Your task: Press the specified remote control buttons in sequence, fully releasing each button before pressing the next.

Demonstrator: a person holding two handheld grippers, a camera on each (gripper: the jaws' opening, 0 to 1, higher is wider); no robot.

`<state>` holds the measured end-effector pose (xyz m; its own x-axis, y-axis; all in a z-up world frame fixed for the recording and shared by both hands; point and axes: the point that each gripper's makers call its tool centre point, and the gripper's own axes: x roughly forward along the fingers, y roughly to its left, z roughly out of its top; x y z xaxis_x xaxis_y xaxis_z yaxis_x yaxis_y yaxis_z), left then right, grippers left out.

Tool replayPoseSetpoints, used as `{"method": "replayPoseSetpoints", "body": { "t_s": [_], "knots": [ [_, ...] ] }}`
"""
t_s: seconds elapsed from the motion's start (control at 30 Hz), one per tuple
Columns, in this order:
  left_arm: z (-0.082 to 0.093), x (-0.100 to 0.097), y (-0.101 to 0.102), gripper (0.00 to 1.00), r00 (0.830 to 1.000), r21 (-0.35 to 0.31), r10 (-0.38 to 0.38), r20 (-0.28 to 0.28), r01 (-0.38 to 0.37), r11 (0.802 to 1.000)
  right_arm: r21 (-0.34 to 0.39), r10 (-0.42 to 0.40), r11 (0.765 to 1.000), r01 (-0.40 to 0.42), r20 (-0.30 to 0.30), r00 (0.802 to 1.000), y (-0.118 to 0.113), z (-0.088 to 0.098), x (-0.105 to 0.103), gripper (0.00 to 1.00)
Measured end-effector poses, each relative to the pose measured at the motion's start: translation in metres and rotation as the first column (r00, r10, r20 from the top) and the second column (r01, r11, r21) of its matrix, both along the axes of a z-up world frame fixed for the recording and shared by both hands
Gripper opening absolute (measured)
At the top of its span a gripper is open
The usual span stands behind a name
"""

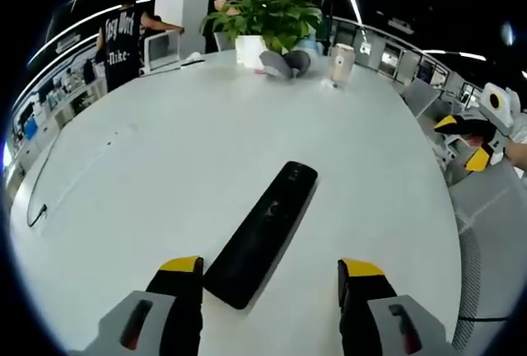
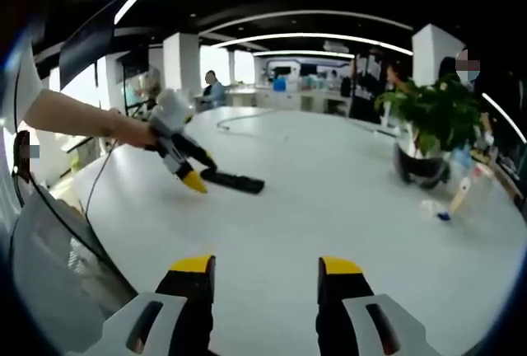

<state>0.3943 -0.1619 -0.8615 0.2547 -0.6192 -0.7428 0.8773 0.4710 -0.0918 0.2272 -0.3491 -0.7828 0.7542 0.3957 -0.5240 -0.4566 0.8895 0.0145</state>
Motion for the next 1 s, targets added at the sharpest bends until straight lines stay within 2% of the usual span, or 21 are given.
{"method": "replayPoseSetpoints", "body": {
  "t_s": [0.03,0.07,0.4,0.7,0.77,0.9,1.0],
  "knots": [
    [0.0,0.003,0.0,0.67,1.0,0.006,-0.013,0.025,0.013,1.0,0.0,0.001,1.0,-0.001,-0.002,1.0,0.0,0.0,0.0,0.47],
    [-0.001,0.001,0.0,0.67,1.0,0.01,-0.008,0.011,0.008,1.0,0.0,0.001,1.0,-0.001,-0.003,1.0,0.0,-0.001,0.0,0.47],
    [-0.003,0.015,-0.002,0.59,0.997,0.034,-0.022,0.068,0.02,0.999,-0.002,0.005,1.0,-0.005,-0.011,1.0,0.0,-0.002,-0.001,0.47],
    [-0.002,0.022,-0.008,0.58,0.996,0.005,-0.04,0.085,0.04,0.999,-0.005,0.005,1.0,-0.005,-0.016,1.0,0.0,-0.003,-0.001,0.46],
    [-0.002,0.022,-0.011,0.55,0.995,0.001,-0.052,0.091,0.053,0.999,-0.005,0.005,1.0,-0.005,-0.018,1.0,0.0,-0.004,-0.001,0.46],
    [0.002,0.016,-0.015,0.34,0.991,-0.007,-0.097,0.093,0.098,0.995,-0.007,0.008,1.0,-0.008,-0.021,1.0,0.001,-0.004,-0.002,0.46],
    [0.001,0.017,-0.015,0.3,0.991,0.002,-0.088,0.098,0.088,0.996,-0.007,0.006,1.0,-0.006,-0.02,1.0,0.0,-0.004,-0.001,0.46]
  ]
}}
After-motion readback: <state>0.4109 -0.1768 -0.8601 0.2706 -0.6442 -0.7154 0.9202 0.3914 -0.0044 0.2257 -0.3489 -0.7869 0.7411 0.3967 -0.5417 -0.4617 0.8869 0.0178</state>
